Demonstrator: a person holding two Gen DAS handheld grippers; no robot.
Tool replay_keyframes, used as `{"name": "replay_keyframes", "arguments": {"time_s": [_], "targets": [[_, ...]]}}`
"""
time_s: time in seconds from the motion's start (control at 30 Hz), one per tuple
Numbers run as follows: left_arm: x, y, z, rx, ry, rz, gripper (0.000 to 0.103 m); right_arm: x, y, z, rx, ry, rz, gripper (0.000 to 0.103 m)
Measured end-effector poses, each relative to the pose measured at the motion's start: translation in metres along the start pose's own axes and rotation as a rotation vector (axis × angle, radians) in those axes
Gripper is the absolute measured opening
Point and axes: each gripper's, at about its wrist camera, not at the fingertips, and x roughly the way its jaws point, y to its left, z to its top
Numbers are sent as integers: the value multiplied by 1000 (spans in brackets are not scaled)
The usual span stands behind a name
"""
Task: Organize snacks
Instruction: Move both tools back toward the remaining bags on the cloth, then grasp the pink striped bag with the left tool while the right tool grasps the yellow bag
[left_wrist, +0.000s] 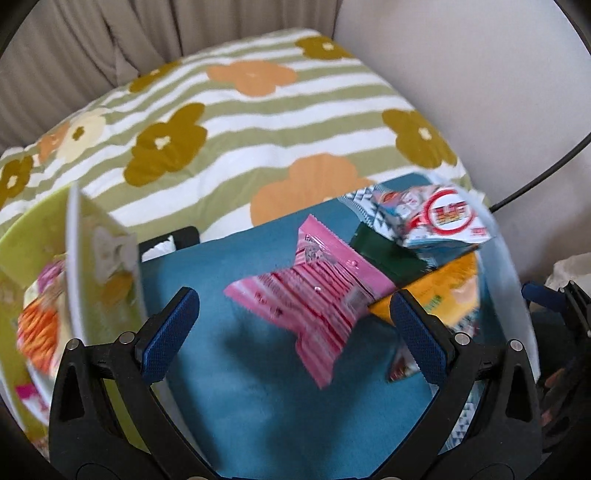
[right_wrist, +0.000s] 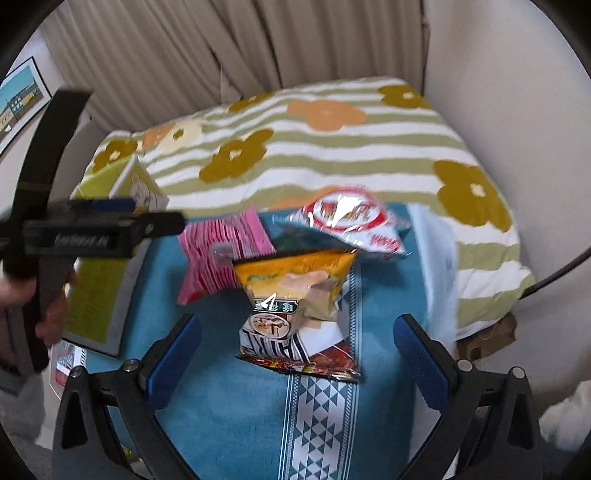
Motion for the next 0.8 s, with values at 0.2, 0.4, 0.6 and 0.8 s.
{"name": "replay_keyframes", "arguments": {"time_s": [0.2,0.4,0.6,0.8], "targets": [[50,-4,11,59,99,-17,102,38,-8,-1,-10,42,37,103],[68,-8,10,106,145,-28,102,63,-12,1,-29,59,84,103],[74,-10,8,124,156,-18,102,74,-12,-1,-28,80,129,73],[73,-13,6,143,162,-16,102,69,-12,-5,-32,72,121,67]]}}
